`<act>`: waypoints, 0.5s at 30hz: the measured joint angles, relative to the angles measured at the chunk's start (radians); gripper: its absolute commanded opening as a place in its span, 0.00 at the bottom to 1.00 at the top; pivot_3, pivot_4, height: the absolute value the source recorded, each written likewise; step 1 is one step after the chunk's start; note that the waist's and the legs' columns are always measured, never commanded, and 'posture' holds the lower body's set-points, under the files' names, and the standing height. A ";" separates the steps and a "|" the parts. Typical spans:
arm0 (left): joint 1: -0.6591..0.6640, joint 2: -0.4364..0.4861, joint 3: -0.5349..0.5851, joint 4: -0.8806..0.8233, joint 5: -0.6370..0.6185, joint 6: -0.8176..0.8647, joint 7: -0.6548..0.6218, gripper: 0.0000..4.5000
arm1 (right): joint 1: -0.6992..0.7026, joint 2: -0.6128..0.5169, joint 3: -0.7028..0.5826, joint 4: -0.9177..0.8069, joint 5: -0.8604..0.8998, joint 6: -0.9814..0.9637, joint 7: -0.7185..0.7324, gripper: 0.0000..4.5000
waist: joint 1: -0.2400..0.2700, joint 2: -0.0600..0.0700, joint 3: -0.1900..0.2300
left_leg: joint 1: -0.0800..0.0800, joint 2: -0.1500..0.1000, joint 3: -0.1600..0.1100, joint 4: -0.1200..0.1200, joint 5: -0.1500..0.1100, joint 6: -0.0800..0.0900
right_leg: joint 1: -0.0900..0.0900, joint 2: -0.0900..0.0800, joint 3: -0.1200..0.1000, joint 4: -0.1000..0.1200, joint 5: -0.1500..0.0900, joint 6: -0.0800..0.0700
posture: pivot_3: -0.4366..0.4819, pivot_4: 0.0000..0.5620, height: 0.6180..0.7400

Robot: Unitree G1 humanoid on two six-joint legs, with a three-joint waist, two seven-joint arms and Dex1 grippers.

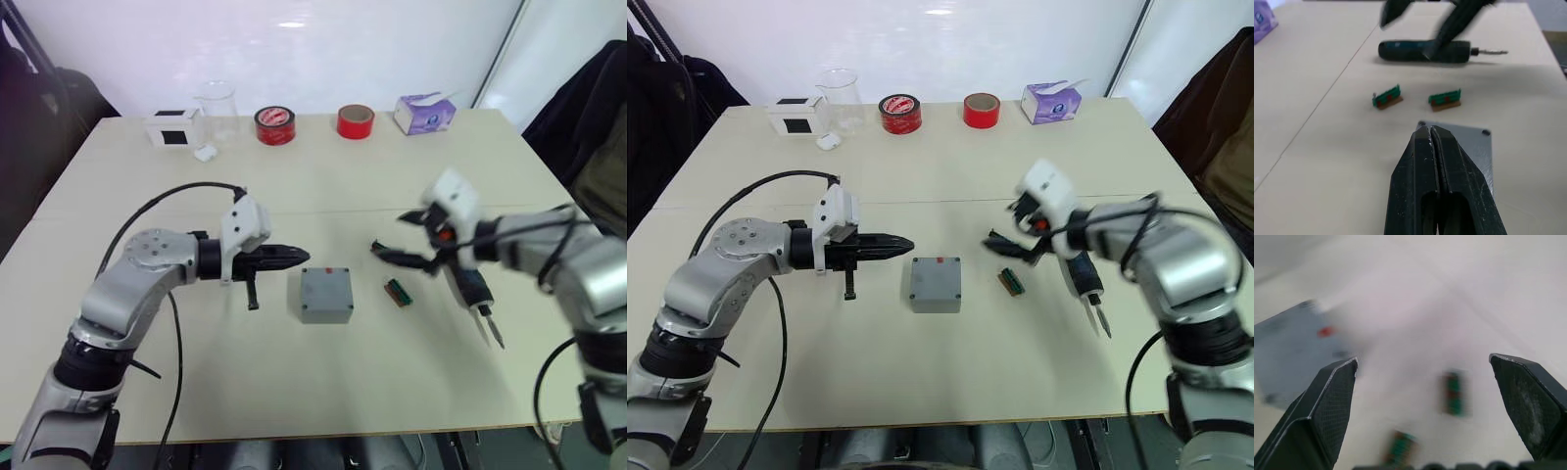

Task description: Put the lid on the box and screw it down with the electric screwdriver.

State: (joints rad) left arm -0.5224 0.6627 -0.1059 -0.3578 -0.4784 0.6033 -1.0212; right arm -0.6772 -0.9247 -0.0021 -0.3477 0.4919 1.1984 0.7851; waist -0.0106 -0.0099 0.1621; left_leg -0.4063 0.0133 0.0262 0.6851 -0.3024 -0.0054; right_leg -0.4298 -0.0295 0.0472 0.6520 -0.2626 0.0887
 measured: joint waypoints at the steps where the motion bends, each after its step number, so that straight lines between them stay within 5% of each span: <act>1: -0.007 -0.003 0.000 -0.006 -0.008 0.000 -0.005 0.00 | -0.016 -0.057 0.013 0.036 0.003 0.054 0.011 1.00 | 0.000 0.000 0.000 | 0.000 0.000 0.000 0.000 0.000 0.000 | 0.000 0.000 0.000 0.000 0.000 0.000 | 0.48 0.27 1.00; 5: -0.020 -0.012 -0.007 -0.010 -0.016 -0.001 -0.023 0.00 | -0.059 -0.190 0.131 0.170 -0.015 0.172 0.049 1.00 | -0.003 0.000 0.000 | 0.000 0.000 0.001 0.000 0.000 0.000 | 0.000 0.000 0.000 -0.001 0.000 0.000 | 0.48 0.27 1.00; 15: -0.032 -0.056 -0.039 -0.011 -0.013 -0.008 -0.007 0.00 | -0.203 -0.097 0.359 0.510 -0.078 0.324 0.032 1.00 | 0.000 0.000 0.000 | -0.001 0.000 0.002 -0.001 0.000 0.000 | -0.002 0.000 0.002 0.000 0.000 0.000 | 0.48 0.27 1.00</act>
State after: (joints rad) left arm -0.5547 0.6063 -0.1446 -0.3692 -0.4912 0.5957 -1.0285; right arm -0.8801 -1.0216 0.3565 0.1624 0.4138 1.5221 0.8170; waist -0.0103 -0.0095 0.1622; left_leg -0.4070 0.0130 0.0277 0.6846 -0.3024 -0.0053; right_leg -0.4315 -0.0293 0.0488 0.6519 -0.2626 0.0887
